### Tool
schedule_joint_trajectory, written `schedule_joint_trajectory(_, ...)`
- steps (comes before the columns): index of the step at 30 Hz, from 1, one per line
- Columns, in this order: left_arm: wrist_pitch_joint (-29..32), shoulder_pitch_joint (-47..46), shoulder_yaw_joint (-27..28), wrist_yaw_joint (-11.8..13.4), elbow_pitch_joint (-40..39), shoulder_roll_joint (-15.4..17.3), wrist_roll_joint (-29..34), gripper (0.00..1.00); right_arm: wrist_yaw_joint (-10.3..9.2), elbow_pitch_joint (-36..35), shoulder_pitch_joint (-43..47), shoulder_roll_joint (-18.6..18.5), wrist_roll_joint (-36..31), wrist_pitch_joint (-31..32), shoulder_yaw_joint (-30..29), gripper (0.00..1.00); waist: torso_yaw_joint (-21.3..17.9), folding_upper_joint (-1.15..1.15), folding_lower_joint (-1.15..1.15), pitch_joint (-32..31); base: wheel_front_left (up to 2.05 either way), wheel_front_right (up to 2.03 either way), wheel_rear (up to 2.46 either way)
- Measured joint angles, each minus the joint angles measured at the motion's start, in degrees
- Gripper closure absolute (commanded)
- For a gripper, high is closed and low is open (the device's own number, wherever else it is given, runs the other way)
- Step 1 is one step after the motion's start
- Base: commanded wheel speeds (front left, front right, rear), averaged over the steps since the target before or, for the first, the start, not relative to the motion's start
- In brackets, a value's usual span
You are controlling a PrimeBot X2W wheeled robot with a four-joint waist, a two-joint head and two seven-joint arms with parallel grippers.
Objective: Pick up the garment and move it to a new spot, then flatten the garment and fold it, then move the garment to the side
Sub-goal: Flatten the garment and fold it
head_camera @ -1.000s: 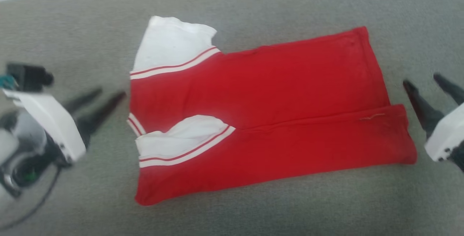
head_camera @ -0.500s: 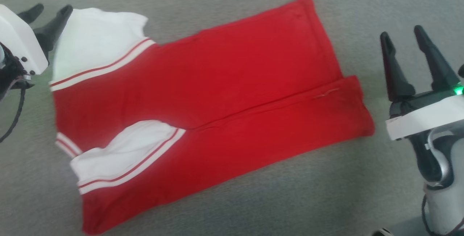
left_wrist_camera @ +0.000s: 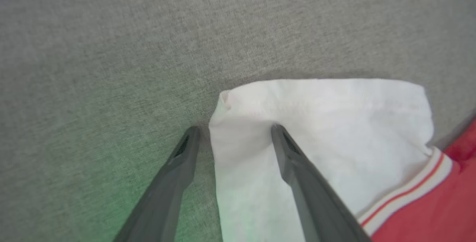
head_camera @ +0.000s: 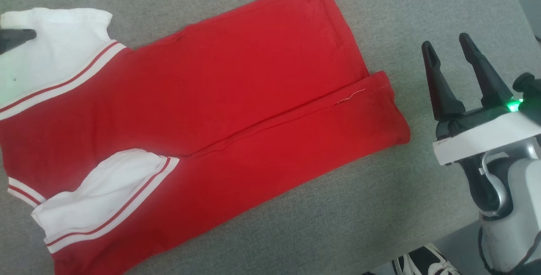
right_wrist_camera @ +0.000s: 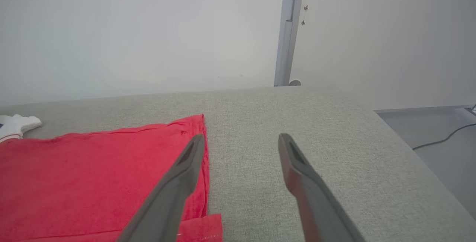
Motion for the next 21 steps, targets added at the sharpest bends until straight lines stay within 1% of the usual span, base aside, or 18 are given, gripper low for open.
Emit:
schedule_joint_trajectory(1,0.8,-0.4,0.0,-0.4,-0.1,0.0,-0.3,1.0,0.0,0.1,-0.4,-0.1,0.3,0.3,0.2,0.0,0.0,0.0,0.0,0.2,0.0,0.0,0.0)
schedule_joint_trajectory(2,1.9,-1.0,0.3,-0.8,-0.1,-0.3,-1.4,1.0,0.0,0.5,-1.3,-0.7,1.2,2.0,0.9,0.0,0.3,0.0,0.0,0.5,0.0,0.0,0.0)
schedule_joint_trajectory(3,1.9,-1.0,0.3,-0.8,-0.1,-0.3,-1.4,1.0,0.0,0.5,-1.3,-0.7,1.2,2.0,0.9,0.0,0.3,0.0,0.0,0.5,0.0,0.0,0.0)
schedule_joint_trajectory(4,2.0,-1.0,0.3,-0.9,-0.2,-0.5,-1.7,1.0,0.0,1.0,-2.0,-1.2,1.7,3.4,1.5,0.0,0.6,0.0,0.0,0.6,0.0,0.0,0.0)
schedule_joint_trajectory(7,1.5,-1.4,0.1,-1.5,-0.9,-1.9,-1.4,1.0,0.0,2.5,-5.7,-2.5,4.6,9.1,3.5,0.0,1.6,0.0,0.0,1.1,0.0,0.0,0.0)
schedule_joint_trajectory(9,1.2,-2.0,0.1,-1.8,-1.4,-2.7,-1.4,1.0,0.0,4.1,-10.0,-5.3,4.7,13.5,5.8,0.0,2.6,0.0,0.0,1.5,0.0,0.0,0.0)
schedule_joint_trajectory(12,0.0,-2.9,0.2,-2.0,-2.4,-4.2,-1.2,1.0,-0.01,7.3,-17.2,-8.0,6.6,20.1,8.7,0.0,4.3,0.0,0.0,2.4,0.0,0.0,0.0)
schedule_joint_trajectory(16,-2.1,-3.9,0.3,-2.1,-4.1,-6.6,-1.1,1.0,0.0,13.3,-26.9,-10.4,8.0,28.2,12.6,0.0,7.1,0.0,0.0,3.8,0.0,0.0,0.0)
schedule_joint_trajectory(18,-2.6,-4.4,0.1,-2.1,-5.9,-7.5,-1.1,1.0,0.0,16.6,-31.3,-10.8,9.5,32.2,14.7,0.0,8.6,0.0,0.0,4.5,0.0,0.0,0.0)
schedule_joint_trajectory(21,-3.5,-4.9,0.0,-2.2,-8.5,-8.3,-1.1,1.0,0.01,20.8,-37.3,-11.3,10.5,35.6,17.9,0.0,10.6,0.0,0.0,5.7,0.0,0.0,0.0)
